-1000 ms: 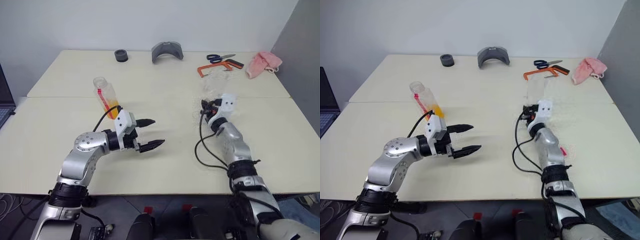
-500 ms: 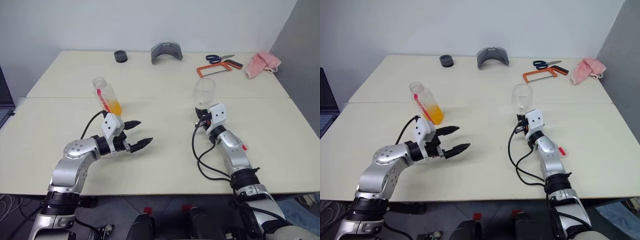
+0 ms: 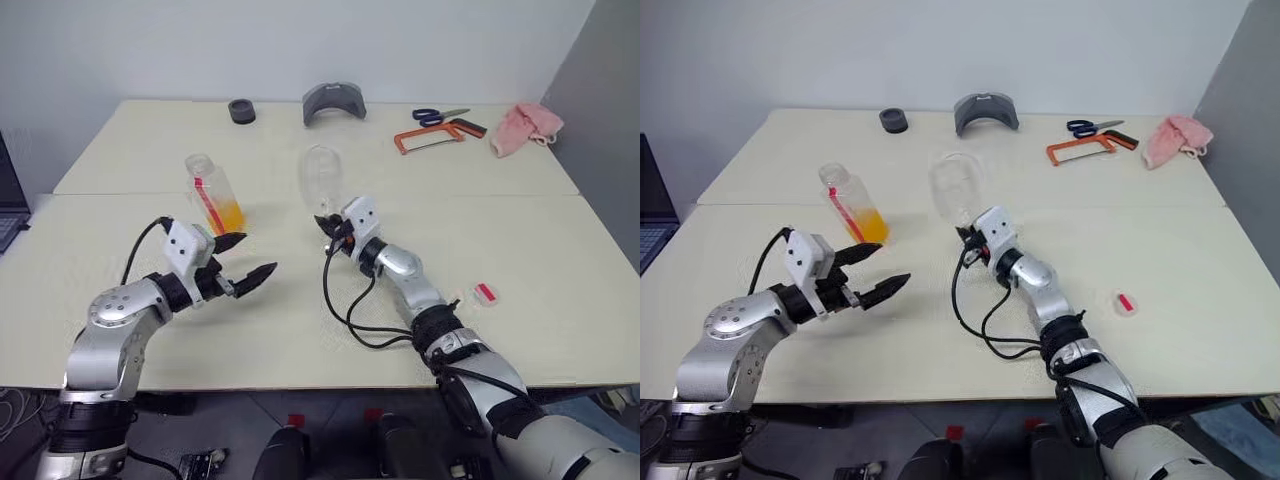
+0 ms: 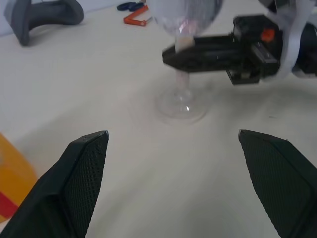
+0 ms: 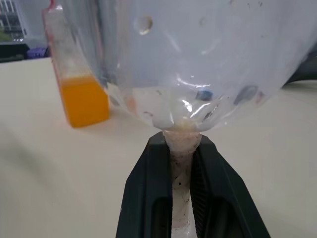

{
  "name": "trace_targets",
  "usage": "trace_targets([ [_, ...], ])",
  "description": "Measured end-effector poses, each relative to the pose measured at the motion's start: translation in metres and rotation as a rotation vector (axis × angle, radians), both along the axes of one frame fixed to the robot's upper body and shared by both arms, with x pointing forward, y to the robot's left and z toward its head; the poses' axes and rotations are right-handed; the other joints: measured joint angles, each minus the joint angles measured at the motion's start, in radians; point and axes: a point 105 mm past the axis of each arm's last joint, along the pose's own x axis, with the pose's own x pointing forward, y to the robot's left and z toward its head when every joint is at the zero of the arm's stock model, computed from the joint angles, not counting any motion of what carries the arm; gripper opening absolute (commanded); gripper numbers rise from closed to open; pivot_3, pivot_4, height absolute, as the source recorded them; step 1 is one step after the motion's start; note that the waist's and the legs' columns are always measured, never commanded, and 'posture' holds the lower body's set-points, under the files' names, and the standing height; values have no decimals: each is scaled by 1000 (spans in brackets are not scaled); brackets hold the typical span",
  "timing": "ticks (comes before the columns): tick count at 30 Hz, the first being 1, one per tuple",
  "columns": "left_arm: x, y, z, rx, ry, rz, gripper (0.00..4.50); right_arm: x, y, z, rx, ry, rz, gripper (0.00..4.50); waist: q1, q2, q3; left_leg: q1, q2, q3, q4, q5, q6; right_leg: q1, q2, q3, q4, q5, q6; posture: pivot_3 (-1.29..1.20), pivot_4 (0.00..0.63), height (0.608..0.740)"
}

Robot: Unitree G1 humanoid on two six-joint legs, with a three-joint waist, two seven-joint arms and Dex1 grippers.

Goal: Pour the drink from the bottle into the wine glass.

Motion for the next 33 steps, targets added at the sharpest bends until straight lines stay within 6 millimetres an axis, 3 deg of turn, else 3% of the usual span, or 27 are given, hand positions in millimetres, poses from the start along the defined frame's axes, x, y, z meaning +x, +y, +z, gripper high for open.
trace_targets([
  [4, -1, -1, 3, -9, -2, 0, 4500, -1, -1, -1, -5, -9, 11, 198, -2, 0, 0, 0, 1, 0, 0, 0, 0, 0, 1, 0, 0, 0, 0, 0, 150, 740],
  [17, -2, -3, 10, -9, -16, -1, 4500, -5, 6, -3, 0, 1, 50, 4448, -3, 0, 0, 0, 1, 0, 0, 0, 0, 0, 1, 0, 0, 0, 0, 0, 150, 740],
  [33, -7, -11, 39, -50, -121, -16, 4500, -14, -3, -6, 27, -1, 79, 4448, -3, 0, 0, 0, 1, 0, 0, 0, 0, 0, 1, 0, 0, 0, 0, 0, 150, 740],
])
